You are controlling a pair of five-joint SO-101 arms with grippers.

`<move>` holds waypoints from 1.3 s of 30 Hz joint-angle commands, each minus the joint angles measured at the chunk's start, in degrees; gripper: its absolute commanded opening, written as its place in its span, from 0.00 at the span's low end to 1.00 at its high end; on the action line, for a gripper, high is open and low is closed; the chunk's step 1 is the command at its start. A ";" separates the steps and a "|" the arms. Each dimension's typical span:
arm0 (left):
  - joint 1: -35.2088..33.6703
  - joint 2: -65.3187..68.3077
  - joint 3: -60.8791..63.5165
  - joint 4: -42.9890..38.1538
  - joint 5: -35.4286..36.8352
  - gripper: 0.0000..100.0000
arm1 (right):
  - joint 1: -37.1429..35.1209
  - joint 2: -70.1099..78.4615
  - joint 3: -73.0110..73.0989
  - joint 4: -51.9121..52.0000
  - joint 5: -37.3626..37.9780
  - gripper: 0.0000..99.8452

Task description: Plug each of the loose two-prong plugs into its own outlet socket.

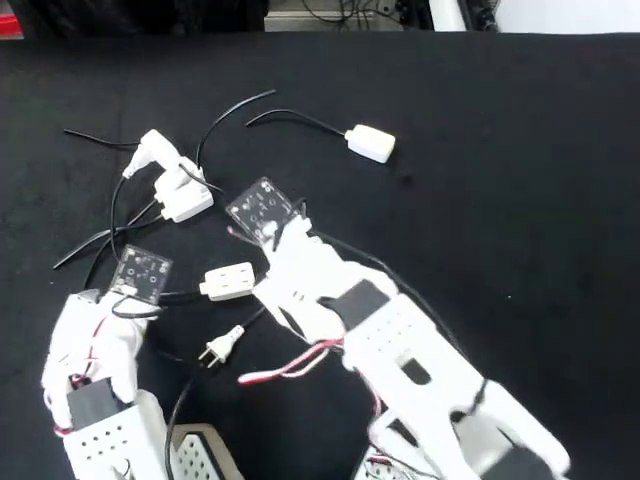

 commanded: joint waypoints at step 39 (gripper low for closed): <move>-0.22 -0.26 1.01 8.00 11.69 0.19 | -4.31 27.03 -14.29 -8.79 -24.70 0.01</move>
